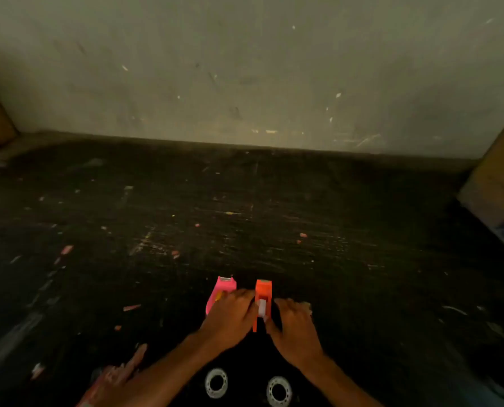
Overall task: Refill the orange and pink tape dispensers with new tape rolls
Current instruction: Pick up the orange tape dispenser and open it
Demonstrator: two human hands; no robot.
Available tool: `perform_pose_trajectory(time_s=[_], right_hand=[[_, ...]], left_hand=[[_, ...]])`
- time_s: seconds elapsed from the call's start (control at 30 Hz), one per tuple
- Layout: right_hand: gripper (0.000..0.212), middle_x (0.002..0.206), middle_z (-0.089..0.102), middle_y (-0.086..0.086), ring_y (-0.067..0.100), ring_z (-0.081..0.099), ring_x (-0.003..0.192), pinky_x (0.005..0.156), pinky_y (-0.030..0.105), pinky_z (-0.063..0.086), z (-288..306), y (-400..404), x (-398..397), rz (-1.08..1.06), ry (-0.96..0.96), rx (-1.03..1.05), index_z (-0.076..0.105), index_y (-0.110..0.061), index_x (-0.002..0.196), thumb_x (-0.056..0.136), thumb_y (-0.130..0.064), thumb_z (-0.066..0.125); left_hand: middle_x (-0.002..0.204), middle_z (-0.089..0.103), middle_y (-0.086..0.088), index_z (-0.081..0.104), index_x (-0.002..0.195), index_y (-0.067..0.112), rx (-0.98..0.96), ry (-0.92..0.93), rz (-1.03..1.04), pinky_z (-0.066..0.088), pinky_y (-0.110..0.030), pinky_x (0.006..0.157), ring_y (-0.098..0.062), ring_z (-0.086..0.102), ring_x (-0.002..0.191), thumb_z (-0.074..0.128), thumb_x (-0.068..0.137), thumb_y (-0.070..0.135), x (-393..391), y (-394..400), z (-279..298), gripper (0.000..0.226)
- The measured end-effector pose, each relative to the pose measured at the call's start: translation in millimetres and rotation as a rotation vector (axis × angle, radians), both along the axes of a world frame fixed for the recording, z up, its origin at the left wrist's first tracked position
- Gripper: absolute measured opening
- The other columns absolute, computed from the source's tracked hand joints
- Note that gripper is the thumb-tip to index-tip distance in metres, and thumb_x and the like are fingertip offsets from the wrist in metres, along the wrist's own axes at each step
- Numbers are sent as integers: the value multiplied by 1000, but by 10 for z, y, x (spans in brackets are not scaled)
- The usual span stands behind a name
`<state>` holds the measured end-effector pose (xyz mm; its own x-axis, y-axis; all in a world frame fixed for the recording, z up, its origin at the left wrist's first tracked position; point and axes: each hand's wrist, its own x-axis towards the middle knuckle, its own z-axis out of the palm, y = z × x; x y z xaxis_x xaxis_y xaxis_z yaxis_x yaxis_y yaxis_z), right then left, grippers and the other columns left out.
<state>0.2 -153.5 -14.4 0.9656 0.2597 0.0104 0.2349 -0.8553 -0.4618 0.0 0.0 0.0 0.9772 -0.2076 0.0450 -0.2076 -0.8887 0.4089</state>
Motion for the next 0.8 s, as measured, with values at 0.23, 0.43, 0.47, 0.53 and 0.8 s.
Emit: perform_pose_trajectory(time_s=[0.23, 0.43, 0.47, 0.53, 0.8], right_hand=[[20, 91, 70, 3, 19, 67, 87, 77, 39, 55, -209, 106, -11, -144, 232, 251, 64, -18, 87, 87, -31, 49], [7, 89, 67, 0, 14, 65, 81, 77, 39, 56, -122, 42, -60, -142, 184, 387, 63, -21, 86, 81, -20, 58], [7, 89, 69, -2, 11, 66, 82, 80, 38, 56, -47, 19, -66, -131, 209, 466, 63, -21, 85, 80, -18, 60], [12, 91, 70, -3, 6, 66, 86, 85, 30, 56, 130, -32, -50, -106, 354, 652, 63, -21, 86, 81, -11, 65], [29, 83, 72, 3, 11, 68, 71, 65, 20, 56, 392, 31, -32, -51, 623, 1000, 61, -15, 96, 76, 4, 72]], left_hand=[[86, 70, -7, 63, 94, 14, -461, 340, 262, 52, -38, 74, -16, 64, 77, 41, 95, 33, -19, -236, -189, 30], [97, 70, 0, 63, 97, 27, -747, 302, 383, 51, -29, 85, -11, 65, 92, 46, 94, 30, -73, -275, -91, 17], [97, 70, 3, 64, 94, 30, -787, 306, 374, 49, -26, 85, -8, 64, 93, 48, 94, 29, -91, -261, -60, 16], [95, 72, 5, 67, 90, 30, -873, 301, 365, 50, -27, 87, -11, 66, 96, 51, 93, 25, -135, -206, 19, 16], [101, 73, 1, 68, 99, 32, -962, 195, 391, 52, -34, 89, -15, 67, 98, 57, 90, 24, -362, 118, 305, 17]])
